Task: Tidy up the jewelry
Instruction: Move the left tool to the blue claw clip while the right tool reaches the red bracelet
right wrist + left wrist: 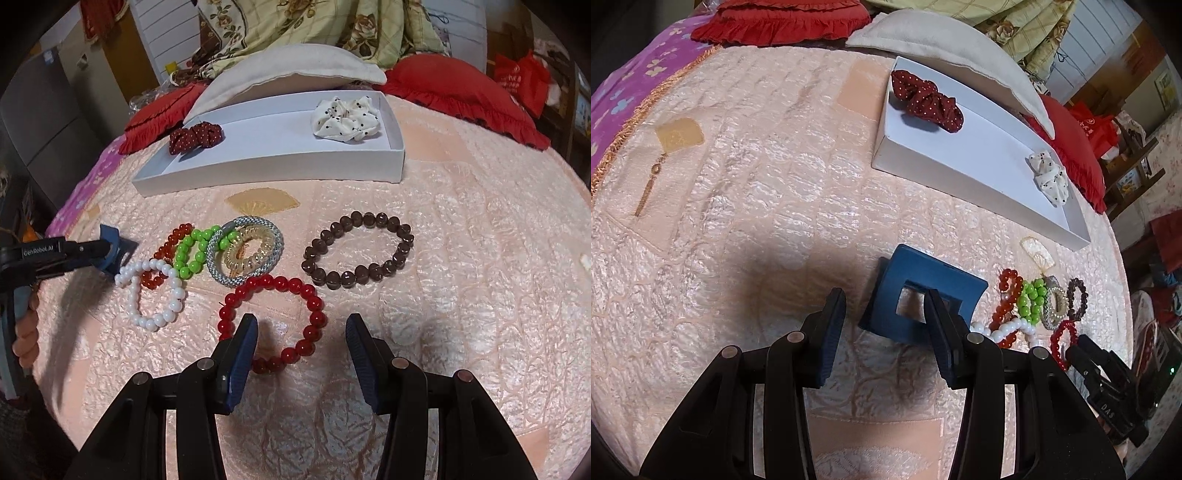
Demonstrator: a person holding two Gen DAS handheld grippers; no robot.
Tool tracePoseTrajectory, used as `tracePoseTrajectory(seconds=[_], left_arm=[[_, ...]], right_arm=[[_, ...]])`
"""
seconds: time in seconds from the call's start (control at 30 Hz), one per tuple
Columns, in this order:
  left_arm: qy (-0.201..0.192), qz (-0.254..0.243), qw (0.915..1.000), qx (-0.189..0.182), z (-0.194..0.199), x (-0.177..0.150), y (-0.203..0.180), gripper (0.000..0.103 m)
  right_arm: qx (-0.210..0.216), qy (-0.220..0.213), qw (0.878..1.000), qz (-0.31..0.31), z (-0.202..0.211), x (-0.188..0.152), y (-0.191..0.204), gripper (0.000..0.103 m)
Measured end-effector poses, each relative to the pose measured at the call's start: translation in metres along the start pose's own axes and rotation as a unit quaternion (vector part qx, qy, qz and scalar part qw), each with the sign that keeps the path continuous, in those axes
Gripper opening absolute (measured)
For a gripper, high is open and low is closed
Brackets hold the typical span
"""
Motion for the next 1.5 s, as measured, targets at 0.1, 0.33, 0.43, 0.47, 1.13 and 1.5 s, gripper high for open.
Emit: tracePoseTrajectory(seconds=[0.1,0.33,0.43,0.47,1.13,1.5], left_arm=[[-0.006,-0.006,0.9999,0.006,0.000,0.000,-0.002,0.043],[-0.016,-0.006,0.9997,0.018,0.000,-0.001,-0.003,0.047],[-0.021,-0.003,0.9996,0.017,-0.001,-0.001,-0.001,0.050],[-0.021,-0.002,0.9997,0.016,-0.001,-0.001,-0.001,0.050],[-0.053,-0.013,0.9985,-0.004,0.037,-0.008,-0.032,0.005],[-0.094,-0.017,0.9952,-0.022,0.095,-0.014,-0.050,0.003]], right_arm=[[-0.021,-0.004,0.999,0.024,-0.002,-0.001,0.005,0.048],[-0.042,-0.014,0.998,0.042,-0.004,-0.002,0.011,0.046],[-0.045,-0.015,0.998,0.042,-0.005,-0.002,0.011,0.046],[-0.045,-0.015,0.998,0.042,-0.005,-0.002,0.012,0.046],[0.003,-0.022,0.999,0.032,0.010,-0.004,0.032,0.009],[0.017,-0.063,0.998,0.015,0.064,0.012,0.035,0.009]])
Point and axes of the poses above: each gripper's, at about its wrist camera, not at the fingertips, and z roughly against the way its jaws point, y to its left, x to its top, the point moved 8 cm from there along -z, roughly the way its jaws point, and after that the axes turned 7 degrees about -y, right-handed, at the moved point
